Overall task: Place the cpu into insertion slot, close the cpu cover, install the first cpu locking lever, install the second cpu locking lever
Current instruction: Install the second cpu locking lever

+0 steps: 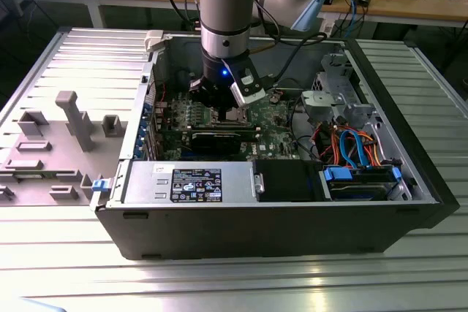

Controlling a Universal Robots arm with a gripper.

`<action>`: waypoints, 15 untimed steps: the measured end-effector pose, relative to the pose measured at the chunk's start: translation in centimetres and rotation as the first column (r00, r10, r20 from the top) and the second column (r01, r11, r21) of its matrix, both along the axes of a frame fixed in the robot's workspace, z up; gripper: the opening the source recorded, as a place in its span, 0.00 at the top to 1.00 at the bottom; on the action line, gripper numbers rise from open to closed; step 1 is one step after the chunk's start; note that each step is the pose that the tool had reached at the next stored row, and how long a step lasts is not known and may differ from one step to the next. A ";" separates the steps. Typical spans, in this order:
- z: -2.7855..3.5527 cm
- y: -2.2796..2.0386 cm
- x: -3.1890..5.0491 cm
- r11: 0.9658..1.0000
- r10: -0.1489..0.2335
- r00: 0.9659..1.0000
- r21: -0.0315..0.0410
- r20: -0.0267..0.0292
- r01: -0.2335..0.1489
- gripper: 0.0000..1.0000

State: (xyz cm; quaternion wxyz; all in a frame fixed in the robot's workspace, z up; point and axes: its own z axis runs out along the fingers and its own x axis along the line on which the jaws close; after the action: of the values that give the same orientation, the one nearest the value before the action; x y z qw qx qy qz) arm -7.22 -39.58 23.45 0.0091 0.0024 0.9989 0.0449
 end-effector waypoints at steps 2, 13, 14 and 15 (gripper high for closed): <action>0.00 0.00 0.00 1.000 0.000 1.000 0.000 0.000 0.000 0.89; -0.23 -0.09 -0.14 1.000 0.004 1.000 0.015 -0.029 -0.003 0.89; -0.32 -0.09 -0.14 1.000 0.004 1.000 0.016 -0.029 -0.004 0.89; -0.39 -0.09 -0.14 1.000 0.004 1.000 0.016 -0.030 -0.004 0.89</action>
State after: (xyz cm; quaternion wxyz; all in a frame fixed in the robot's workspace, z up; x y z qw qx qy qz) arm -7.35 -39.68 23.06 -0.0058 0.0012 0.9986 0.0531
